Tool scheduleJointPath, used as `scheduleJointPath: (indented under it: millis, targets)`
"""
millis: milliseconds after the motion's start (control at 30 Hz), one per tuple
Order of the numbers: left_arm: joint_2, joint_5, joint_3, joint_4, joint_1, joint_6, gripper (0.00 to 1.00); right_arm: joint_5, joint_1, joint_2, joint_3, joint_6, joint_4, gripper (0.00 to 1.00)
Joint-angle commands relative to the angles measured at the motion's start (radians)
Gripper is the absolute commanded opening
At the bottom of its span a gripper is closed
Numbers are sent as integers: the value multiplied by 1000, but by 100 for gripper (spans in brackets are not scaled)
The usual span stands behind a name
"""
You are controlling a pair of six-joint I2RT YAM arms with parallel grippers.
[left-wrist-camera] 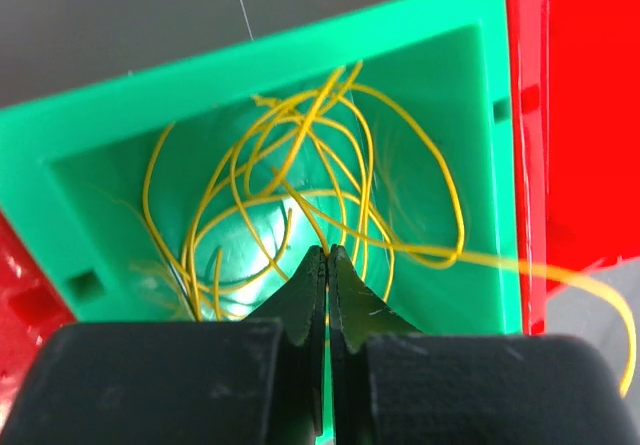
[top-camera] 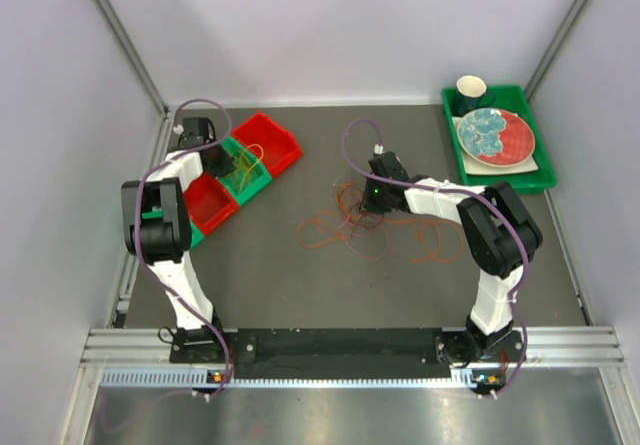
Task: Untangle the cables
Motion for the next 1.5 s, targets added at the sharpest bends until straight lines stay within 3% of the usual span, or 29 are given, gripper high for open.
scheduleJointPath:
  millis: [0, 67, 100, 133, 200, 300, 767, 933, 1167, 1467]
  targets:
    - [48, -43, 35, 25, 3, -7, 0, 0, 13, 15, 6, -2, 13, 0]
    - [41, -49, 57, 2, 3, -2, 5, 3, 15, 14, 6, -3, 6, 0]
    - [32, -53, 61, -2, -1, 1, 11, 5, 15, 14, 8, -3, 6, 0]
    - [19, -75, 60, -2, -7, 7, 23, 5, 15, 14, 6, -5, 7, 0]
    - [-24, -94, 63, -8, -18, 36, 32, 5, 15, 17, 8, -5, 9, 0]
    - [-68, -134, 78, -28, -30, 62, 40, -1, 15, 20, 9, -2, 9, 0]
    - [-209, -164, 198, -133, -82, 162, 43, -1, 20, 5, 9, 1, 7, 0]
    - [-194, -241, 229, -185, -179, 251, 46, -3, 27, 11, 16, 4, 6, 0]
    - [-147, -184, 216, -179, -207, 294, 52, 5, 32, 8, 13, 1, 0, 0]
    - [-18, -391, 293, -231, -346, 432, 50, 9, 30, 5, 16, -2, -2, 0]
